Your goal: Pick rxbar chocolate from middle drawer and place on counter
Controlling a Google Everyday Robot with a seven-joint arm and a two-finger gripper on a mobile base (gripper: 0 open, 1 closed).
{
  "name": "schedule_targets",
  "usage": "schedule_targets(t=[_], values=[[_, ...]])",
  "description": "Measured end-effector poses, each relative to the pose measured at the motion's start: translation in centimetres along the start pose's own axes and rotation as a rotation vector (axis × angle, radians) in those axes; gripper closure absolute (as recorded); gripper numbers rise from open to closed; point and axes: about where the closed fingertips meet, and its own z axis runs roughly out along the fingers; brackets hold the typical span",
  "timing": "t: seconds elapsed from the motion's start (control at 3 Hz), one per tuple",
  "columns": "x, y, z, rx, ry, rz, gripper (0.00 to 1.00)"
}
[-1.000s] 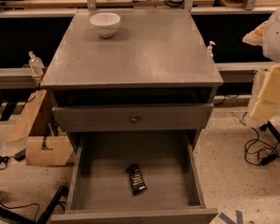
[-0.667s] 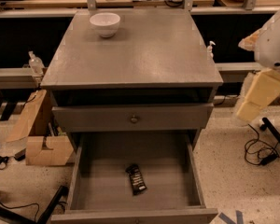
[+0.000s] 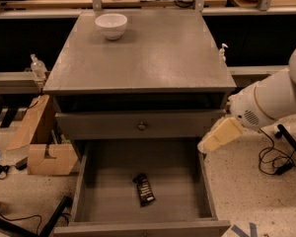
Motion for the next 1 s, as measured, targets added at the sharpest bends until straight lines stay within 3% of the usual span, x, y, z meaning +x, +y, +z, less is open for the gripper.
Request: schedule_targets(t=[0.33, 0.67, 1.0], values=[[0.8, 1.2, 4.4, 0.02, -0.055, 0.094, 0.0], [-0.6, 1.2, 7.2, 0.143, -0.137, 0.186, 0.0], [-0.7, 2.0, 8.3, 0.13, -0.122, 0.179, 0.0]])
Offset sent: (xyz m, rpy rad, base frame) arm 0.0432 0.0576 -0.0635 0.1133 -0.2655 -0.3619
